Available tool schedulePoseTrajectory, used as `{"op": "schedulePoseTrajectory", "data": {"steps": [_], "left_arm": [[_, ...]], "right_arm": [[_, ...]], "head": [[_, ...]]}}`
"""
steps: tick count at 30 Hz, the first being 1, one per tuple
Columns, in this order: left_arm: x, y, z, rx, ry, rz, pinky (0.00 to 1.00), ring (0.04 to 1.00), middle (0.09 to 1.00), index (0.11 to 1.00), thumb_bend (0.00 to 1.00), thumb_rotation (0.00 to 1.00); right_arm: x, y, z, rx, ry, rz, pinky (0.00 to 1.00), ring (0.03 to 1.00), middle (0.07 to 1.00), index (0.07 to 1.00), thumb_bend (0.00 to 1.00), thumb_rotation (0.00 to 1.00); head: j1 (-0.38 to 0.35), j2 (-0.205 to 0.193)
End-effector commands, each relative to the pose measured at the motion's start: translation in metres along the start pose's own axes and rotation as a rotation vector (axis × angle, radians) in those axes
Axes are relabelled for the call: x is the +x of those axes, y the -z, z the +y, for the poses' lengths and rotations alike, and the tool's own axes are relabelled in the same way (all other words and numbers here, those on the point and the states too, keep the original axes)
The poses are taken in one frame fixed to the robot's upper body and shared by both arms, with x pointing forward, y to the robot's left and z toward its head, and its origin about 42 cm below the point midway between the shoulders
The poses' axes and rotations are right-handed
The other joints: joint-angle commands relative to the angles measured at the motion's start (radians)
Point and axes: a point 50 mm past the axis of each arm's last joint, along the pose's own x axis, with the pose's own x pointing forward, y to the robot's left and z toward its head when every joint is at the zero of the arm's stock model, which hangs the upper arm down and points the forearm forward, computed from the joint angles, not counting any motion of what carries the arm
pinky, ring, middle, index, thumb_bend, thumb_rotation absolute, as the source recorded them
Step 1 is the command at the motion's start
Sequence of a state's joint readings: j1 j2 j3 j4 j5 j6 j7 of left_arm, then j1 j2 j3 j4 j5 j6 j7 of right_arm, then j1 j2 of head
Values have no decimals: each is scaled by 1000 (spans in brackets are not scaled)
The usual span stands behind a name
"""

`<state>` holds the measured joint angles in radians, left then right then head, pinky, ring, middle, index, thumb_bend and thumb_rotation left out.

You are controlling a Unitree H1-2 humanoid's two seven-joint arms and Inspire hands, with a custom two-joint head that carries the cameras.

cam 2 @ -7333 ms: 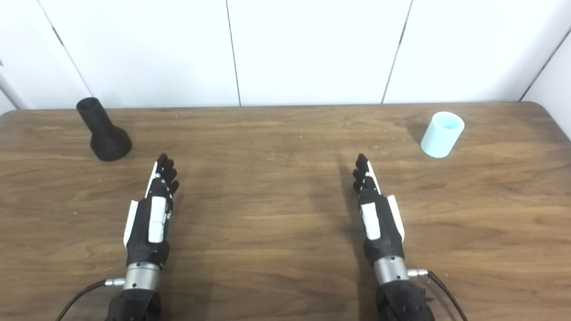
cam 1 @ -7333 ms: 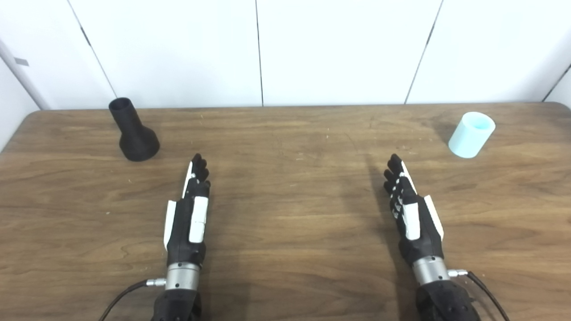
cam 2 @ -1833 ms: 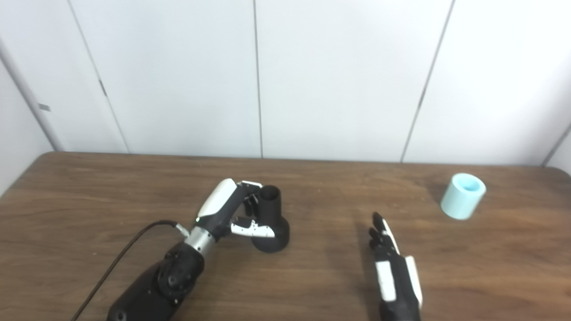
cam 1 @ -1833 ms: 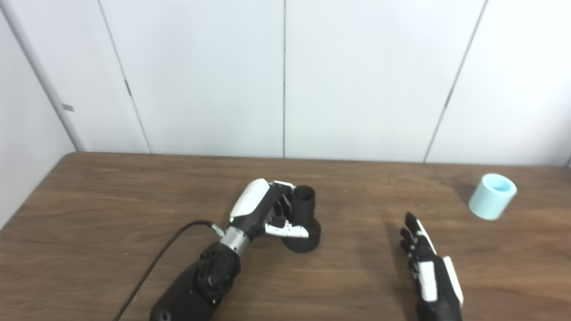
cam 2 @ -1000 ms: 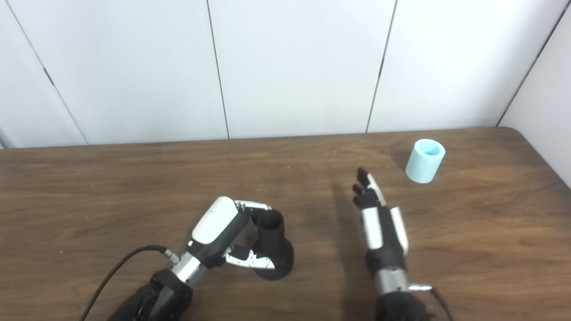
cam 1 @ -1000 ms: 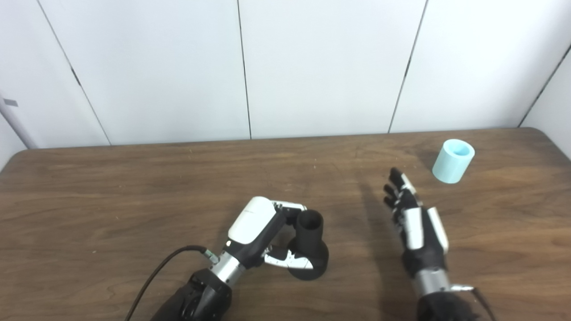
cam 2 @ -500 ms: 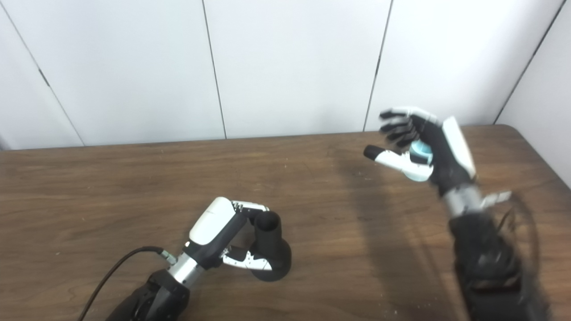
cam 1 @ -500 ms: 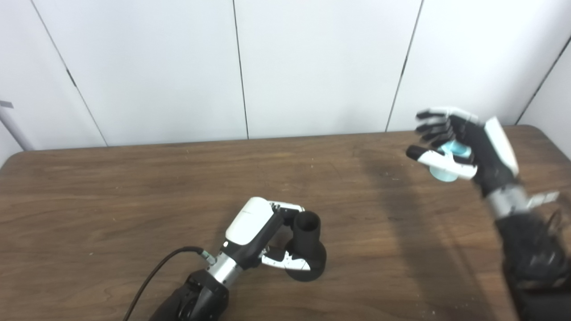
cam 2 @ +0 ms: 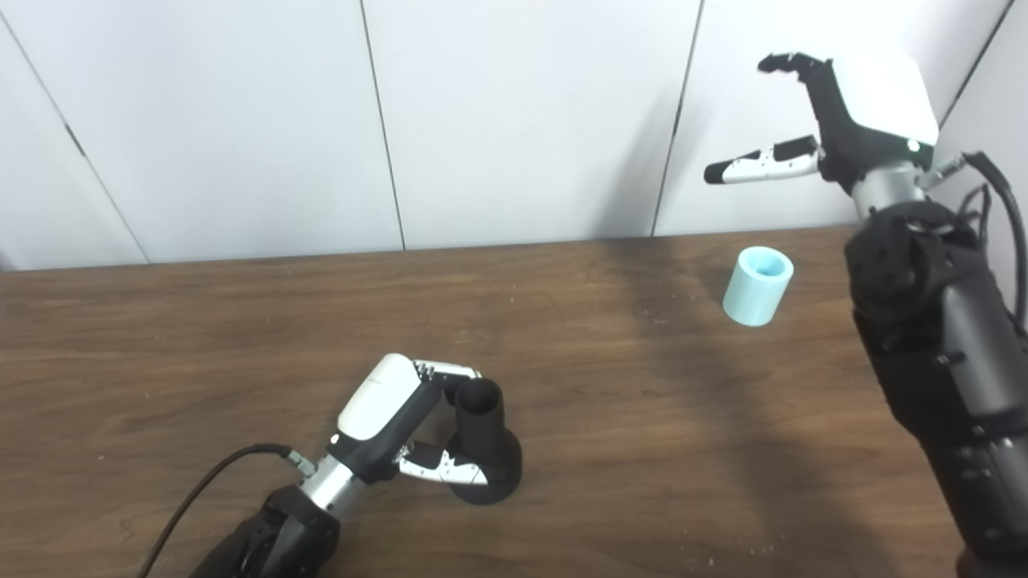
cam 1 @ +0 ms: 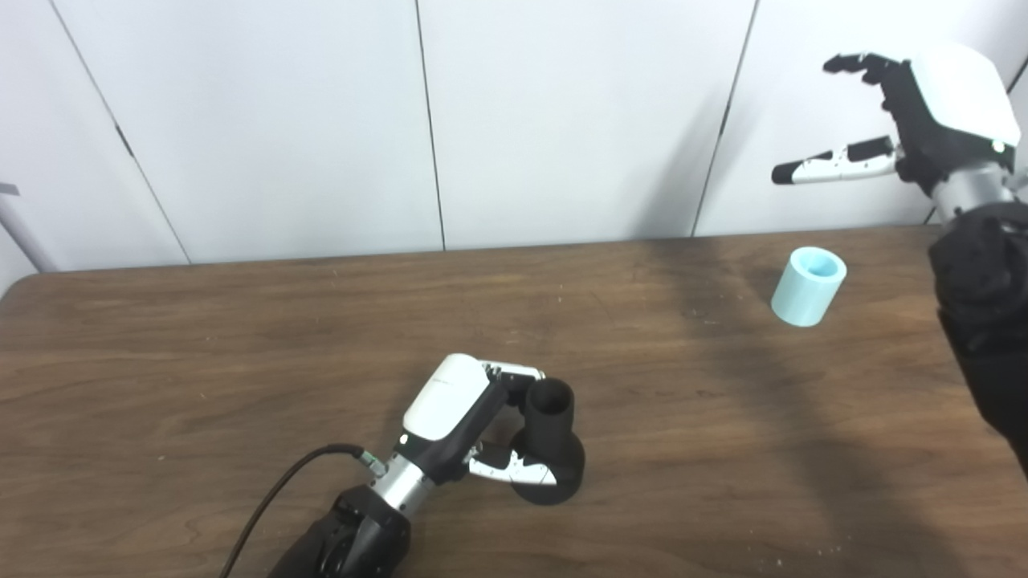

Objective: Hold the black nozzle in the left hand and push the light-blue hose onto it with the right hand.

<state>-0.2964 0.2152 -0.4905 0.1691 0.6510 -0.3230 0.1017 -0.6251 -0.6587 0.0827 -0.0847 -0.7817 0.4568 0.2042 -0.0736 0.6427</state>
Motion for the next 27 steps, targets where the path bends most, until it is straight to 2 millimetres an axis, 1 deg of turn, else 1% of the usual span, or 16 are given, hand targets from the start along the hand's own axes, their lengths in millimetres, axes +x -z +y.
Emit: {"op": "schedulePoseTrajectory", "data": {"steps": [1,2,4,9,13,15,16,18,23,24,27], "left_arm": [[-53,21,-49,-32,171,163,389,418,373,340,618,393],[-53,21,-49,-34,170,164,391,430,386,360,616,395],[-54,21,-49,-36,169,165,393,438,393,372,615,397],[-53,20,-50,-45,167,164,395,430,390,339,617,394],[-53,19,-50,-50,163,164,401,439,393,377,615,397],[-53,19,-50,-52,160,163,404,443,398,391,615,398],[-53,19,-50,-52,159,163,416,453,402,376,615,397],[-53,19,-50,-50,159,162,426,458,404,362,616,398],[-52,19,-50,-45,161,162,412,433,394,354,618,397],[-52,19,-50,-43,162,162,407,425,385,342,619,395],[-53,19,-50,-39,159,158,401,418,376,336,620,394]], "right_arm": [[16,2,-32,-71,43,24,638,792,813,771,927,421],[19,2,-32,-77,27,34,626,783,813,778,938,410],[23,2,-33,-82,-9,58,613,776,812,783,947,405],[32,2,-27,-100,-108,135,547,760,814,805,987,390],[36,3,-19,-96,-173,179,515,736,805,809,989,349],[37,5,-14,-96,-202,191,519,735,812,812,990,338],[38,7,-11,-94,-214,195,536,762,846,814,996,327],[41,10,-5,-83,-241,209,570,797,881,820,1000,310],[46,14,7,-39,-286,252,627,848,905,823,1000,290],[46,15,9,-33,-295,259,659,865,906,821,1000,284],[55,25,23,-50,-345,293,682,875,905,829,1000,298]], "head": [[-1,0],[-1,0],[-4,-1],[-4,1],[1,2],[1,4],[1,4],[1,4],[-2,7],[-2,7],[-2,7]]}}
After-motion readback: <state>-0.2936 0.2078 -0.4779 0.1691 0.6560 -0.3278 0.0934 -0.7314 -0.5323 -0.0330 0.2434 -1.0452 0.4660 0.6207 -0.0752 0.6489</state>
